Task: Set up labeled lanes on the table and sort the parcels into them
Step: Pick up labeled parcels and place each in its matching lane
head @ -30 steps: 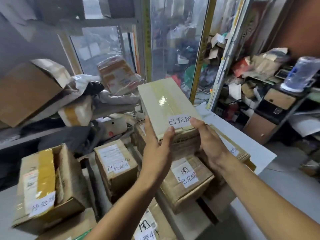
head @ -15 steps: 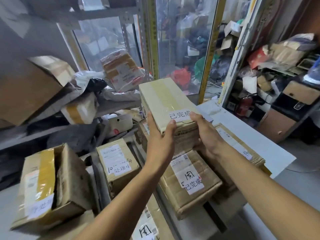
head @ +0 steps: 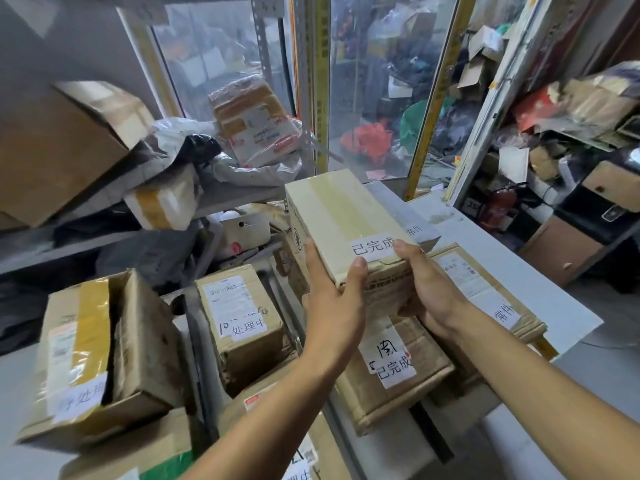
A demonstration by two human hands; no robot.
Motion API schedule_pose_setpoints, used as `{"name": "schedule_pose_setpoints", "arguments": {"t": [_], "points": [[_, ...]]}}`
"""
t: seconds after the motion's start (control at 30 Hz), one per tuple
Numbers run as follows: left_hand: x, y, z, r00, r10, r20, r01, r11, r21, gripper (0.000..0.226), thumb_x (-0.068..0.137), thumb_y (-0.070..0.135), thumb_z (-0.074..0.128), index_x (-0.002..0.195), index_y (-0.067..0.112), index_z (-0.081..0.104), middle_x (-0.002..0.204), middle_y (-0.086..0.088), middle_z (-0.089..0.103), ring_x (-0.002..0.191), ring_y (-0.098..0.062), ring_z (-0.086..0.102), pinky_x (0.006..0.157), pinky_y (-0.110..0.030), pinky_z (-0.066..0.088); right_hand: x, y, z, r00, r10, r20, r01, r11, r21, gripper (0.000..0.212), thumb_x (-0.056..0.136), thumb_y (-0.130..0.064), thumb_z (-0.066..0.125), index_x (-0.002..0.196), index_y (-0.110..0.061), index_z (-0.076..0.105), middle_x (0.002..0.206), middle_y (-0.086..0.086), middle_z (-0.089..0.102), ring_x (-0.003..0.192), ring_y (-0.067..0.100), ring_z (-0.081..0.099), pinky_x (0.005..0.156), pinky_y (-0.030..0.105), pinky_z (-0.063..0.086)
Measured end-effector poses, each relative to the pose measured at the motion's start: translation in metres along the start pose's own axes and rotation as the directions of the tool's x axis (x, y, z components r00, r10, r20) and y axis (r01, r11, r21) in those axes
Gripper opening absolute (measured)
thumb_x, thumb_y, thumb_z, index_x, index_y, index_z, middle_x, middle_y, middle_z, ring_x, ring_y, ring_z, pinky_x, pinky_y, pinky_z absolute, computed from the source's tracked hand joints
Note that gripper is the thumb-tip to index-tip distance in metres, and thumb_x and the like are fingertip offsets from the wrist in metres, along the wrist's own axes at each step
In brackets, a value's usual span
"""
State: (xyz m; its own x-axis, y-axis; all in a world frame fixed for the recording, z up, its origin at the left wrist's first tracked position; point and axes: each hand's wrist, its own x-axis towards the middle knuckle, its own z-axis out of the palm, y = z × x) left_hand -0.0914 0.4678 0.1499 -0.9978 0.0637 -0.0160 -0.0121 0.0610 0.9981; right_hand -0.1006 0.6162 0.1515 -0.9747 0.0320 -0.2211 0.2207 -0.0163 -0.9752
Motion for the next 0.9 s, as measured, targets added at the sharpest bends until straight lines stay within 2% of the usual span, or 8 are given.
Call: {"name": "schedule_pose_setpoints", "arguments": {"t": [0.2,0.37,0.47,0.6,0.7,0.77,0.9], "points": [[-0.033,-0.014,0.006,0.998,-0.036,0.046,0.035,0.999,0.014,0.083,0.086,0.060,0.049,0.150,0.051,-0.003,0.156,0.009,0.034,0.133,-0.011,0.046,0.110,-0.043,0.041,-0.026,0.028,-0.012,0.998,0.057,-0.014,-0.057,0.998,-0.003,0.056,0.074,-0.073,0.051,0.106,-0.033,0.073,0.103,0.007,0.075,0.089,0.020,0.069,0.071,0.040,0.046],[-0.058,-0.018,0.017,0.998,-0.040,0.050,0.041,0.999,-0.032,0.083,0.084,0.062,0.052,0.147,0.057,-0.002,0.155,0.013,0.033,0.134,-0.007,0.044,0.109,-0.040,0.043,-0.049,0.037,-0.024,0.997,0.079,0.009,-0.078,0.997,-0.008,0.054,0.074,-0.076,0.051,0.109,-0.041,0.071,0.109,-0.001,0.075,0.101,0.019,0.067,0.074,0.038,0.051],[-0.069,-0.022,0.022,0.999,-0.042,0.032,0.043,0.999,-0.025,0.089,0.078,0.070,0.050,0.145,0.059,-0.007,0.154,0.018,0.032,0.134,0.000,0.041,0.110,-0.030,0.040,-0.057,0.043,-0.031,0.999,0.055,0.003,-0.055,0.997,0.045,0.050,0.080,-0.068,0.055,0.115,-0.037,0.071,0.115,0.003,0.074,0.107,0.024,0.068,0.083,0.047,0.058],[-0.081,-0.031,0.025,0.998,-0.036,0.042,0.035,0.999,0.005,0.091,0.079,0.071,0.050,0.142,0.063,-0.015,0.155,0.025,0.021,0.137,0.007,0.031,0.110,-0.022,0.027,-0.066,0.054,-0.034,0.999,0.044,0.004,-0.045,0.996,0.075,0.047,0.085,-0.060,0.054,0.113,-0.028,0.074,0.115,0.009,0.074,0.109,0.026,0.069,0.083,0.033,0.058],[-0.085,-0.036,0.025,0.999,-0.039,0.034,0.039,0.999,0.011,0.090,0.078,0.073,0.051,0.138,0.068,-0.015,0.153,0.030,0.022,0.134,0.012,0.031,0.107,-0.020,0.028,-0.067,0.060,-0.035,0.998,0.065,0.021,-0.066,0.997,0.050,0.052,0.085,-0.063,0.052,0.116,-0.027,0.072,0.118,0.010,0.072,0.112,0.029,0.068,0.087,0.035,0.057],[-0.086,-0.036,0.025,0.999,-0.031,0.032,0.031,0.999,0.022,0.090,0.078,0.074,0.052,0.139,0.068,-0.013,0.152,0.031,0.022,0.135,0.010,0.032,0.110,-0.024,0.030,-0.067,0.062,-0.036,0.998,0.061,0.025,-0.062,0.997,0.046,0.054,0.086,-0.064,0.052,0.119,-0.026,0.071,0.120,0.010,0.071,0.114,0.029,0.067,0.088,0.037,0.056],[-0.083,-0.039,0.024,0.999,-0.028,0.036,0.026,0.999,0.044,0.091,0.079,0.066,0.058,0.143,0.061,-0.006,0.155,0.020,0.025,0.138,0.000,0.034,0.114,-0.030,0.032,-0.068,0.062,-0.037,0.998,0.056,0.043,-0.058,0.997,0.042,0.052,0.086,-0.063,0.053,0.119,-0.027,0.071,0.121,0.010,0.071,0.115,0.027,0.066,0.087,0.035,0.056]]}}
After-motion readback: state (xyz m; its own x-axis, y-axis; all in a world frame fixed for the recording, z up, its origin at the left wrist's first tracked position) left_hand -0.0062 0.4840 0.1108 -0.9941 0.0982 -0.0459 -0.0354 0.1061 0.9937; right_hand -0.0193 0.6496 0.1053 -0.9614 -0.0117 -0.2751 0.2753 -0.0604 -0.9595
